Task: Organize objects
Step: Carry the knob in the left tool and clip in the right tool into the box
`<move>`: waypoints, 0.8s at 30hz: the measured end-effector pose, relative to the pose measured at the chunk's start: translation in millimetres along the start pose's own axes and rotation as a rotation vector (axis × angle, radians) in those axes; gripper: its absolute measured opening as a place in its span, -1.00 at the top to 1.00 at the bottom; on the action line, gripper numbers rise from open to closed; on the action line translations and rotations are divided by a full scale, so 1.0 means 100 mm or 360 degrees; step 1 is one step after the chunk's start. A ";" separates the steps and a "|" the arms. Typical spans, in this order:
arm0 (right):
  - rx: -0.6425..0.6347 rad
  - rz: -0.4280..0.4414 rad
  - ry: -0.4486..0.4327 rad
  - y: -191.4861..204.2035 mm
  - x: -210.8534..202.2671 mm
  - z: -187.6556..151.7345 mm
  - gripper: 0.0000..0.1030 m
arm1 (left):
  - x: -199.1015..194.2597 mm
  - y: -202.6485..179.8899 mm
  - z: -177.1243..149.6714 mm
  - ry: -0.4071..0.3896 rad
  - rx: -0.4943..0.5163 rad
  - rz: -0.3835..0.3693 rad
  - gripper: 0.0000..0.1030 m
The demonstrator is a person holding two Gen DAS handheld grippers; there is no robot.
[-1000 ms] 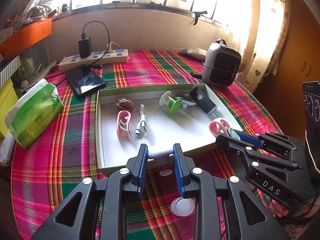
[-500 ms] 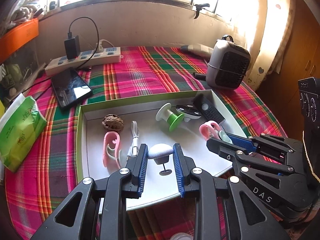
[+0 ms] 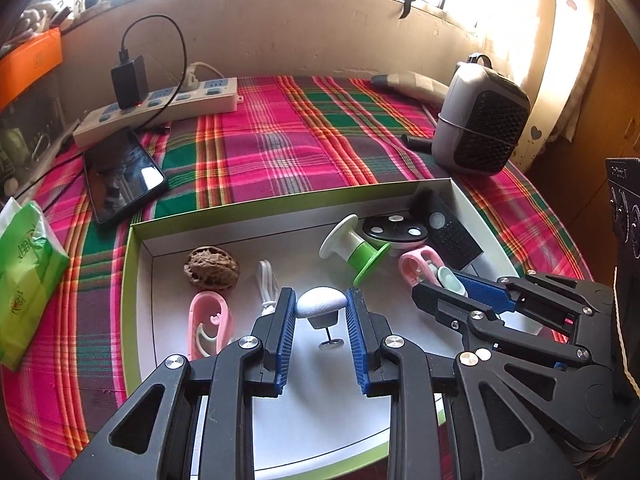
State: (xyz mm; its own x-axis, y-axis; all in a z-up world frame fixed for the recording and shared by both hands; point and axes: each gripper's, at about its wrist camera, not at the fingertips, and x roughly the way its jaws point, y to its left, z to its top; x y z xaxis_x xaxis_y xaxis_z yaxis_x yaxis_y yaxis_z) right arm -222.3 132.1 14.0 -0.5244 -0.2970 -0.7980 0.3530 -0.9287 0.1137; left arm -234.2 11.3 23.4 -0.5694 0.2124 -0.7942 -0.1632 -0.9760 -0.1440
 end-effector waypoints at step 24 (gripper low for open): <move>-0.0018 -0.0009 -0.0017 0.00 0.08 0.03 0.63 | 0.16 0.00 0.07 0.0025 0.0005 0.0034 0.54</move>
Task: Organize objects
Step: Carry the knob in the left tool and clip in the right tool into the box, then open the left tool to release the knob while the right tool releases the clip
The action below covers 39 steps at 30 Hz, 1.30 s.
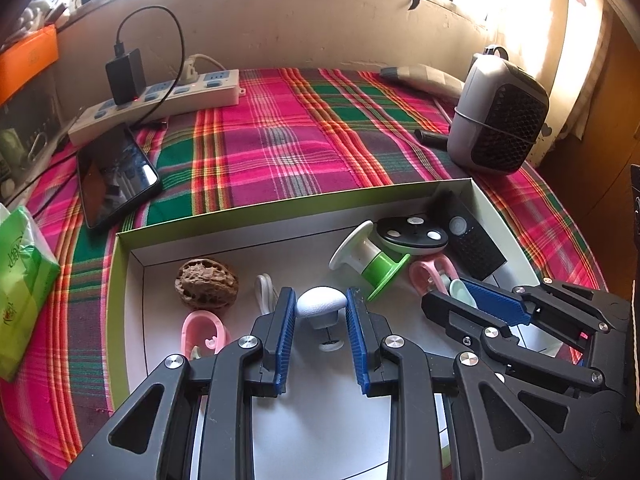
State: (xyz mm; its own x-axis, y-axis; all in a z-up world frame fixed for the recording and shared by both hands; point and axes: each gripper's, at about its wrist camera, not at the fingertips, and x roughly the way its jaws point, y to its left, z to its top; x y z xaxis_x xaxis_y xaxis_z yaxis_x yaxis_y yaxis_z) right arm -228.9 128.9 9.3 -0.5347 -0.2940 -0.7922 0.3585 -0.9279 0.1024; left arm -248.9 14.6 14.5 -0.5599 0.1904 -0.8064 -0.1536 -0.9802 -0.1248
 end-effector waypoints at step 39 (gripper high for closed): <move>0.0055 -0.0073 -0.0078 0.03 -0.23 -0.11 0.20 | -0.23 0.03 -0.12 -0.0027 -0.0037 0.0009 0.42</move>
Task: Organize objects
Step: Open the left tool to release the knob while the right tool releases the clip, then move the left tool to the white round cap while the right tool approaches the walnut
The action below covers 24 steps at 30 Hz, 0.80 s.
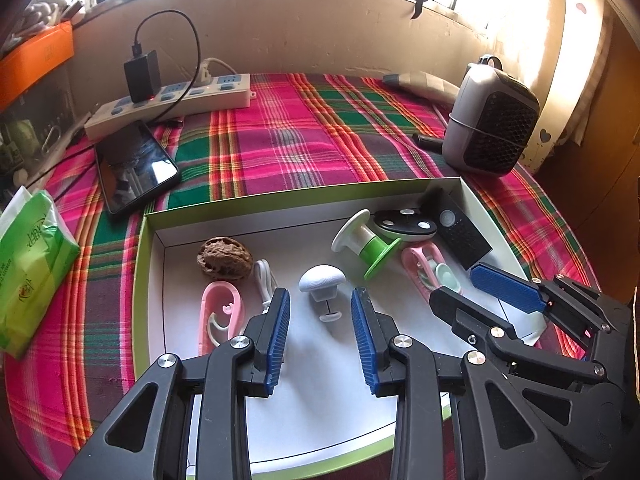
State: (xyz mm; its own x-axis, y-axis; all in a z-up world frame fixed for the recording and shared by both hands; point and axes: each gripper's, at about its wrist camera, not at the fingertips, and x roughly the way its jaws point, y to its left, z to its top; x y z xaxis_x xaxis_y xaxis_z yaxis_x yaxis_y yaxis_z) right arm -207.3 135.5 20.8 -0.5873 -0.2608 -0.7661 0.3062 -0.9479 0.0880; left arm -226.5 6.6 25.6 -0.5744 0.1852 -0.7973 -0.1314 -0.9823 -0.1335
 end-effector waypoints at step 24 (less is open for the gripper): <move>0.0032 0.0026 -0.0057 0.06 -0.27 -0.13 0.20 | -0.42 -0.12 -0.22 -0.0114 0.0046 0.0038 0.42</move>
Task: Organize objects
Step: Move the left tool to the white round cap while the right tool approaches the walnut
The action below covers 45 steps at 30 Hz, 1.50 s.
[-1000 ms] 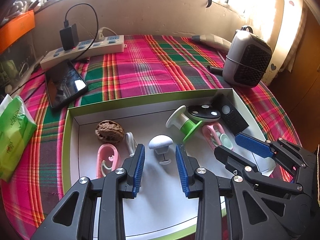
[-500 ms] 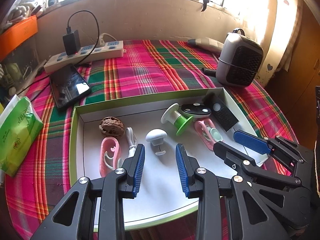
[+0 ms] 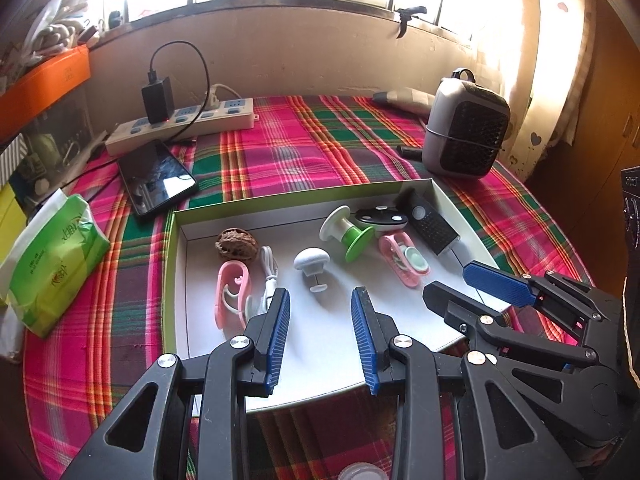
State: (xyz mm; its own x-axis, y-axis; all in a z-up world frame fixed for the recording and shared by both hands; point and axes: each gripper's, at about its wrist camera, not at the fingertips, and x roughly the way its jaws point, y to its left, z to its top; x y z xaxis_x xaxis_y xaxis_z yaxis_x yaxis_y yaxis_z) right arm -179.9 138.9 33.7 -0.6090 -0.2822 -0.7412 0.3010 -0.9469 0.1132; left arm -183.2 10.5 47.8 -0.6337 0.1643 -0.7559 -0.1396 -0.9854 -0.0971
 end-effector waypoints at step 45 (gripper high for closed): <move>0.0003 0.0119 -0.0058 0.10 -0.40 -0.58 0.19 | -0.47 0.02 -0.86 0.0008 0.0010 -0.0236 0.42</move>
State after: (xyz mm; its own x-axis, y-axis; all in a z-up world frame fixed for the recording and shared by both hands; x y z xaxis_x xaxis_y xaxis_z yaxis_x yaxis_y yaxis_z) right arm -110.0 150.0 26.5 -0.6113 -0.3573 -0.7062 0.3452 -0.9233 0.1683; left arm -88.8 -2.8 27.4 -0.6019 0.3077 -0.7369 -0.2363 -0.9501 -0.2037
